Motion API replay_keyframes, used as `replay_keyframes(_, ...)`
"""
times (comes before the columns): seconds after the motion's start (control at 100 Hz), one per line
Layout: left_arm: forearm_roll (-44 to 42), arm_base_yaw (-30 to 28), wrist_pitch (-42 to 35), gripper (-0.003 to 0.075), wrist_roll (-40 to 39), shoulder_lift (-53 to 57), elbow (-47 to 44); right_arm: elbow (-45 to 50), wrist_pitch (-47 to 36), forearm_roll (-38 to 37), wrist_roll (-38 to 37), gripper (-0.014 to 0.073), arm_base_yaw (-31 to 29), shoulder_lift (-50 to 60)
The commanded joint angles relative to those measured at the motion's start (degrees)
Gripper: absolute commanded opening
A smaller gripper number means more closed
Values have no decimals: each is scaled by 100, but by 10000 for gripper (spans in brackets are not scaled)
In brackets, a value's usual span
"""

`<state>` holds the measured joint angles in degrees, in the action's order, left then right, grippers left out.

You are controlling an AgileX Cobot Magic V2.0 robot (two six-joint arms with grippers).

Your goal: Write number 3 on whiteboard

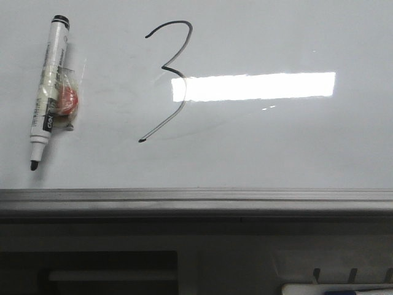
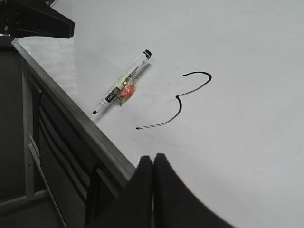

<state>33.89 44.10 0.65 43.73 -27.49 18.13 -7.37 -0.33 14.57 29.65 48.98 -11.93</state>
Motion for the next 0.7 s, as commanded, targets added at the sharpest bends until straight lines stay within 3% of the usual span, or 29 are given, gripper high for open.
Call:
replay_keyframes(0.0, -212, -191, -440, -20, -40, -16, 166, -142, -449, -9, 59, -62, -27, -34)
replay_keyframes(0.3, -230, -1524, -254, -20, -144, 331, 16, -142, -449, -9, 59, -62, -27, -34)
replay_keyframes(0.37, -514, -1801, -254, -20, -689, 533, -137, -142, -449, -9, 59, -61, -27, -34)
replay_keyframes(0.52, -2003, -2385, -278, -20, -2688, 1042, -489, -142, -459, -9, 59, -61, -27, -34)
replay_keyframes(0.69, -2775, -3137, -306, -20, -3342, 1632, -771, -142, -459, -9, 59, -61, -27, -34)
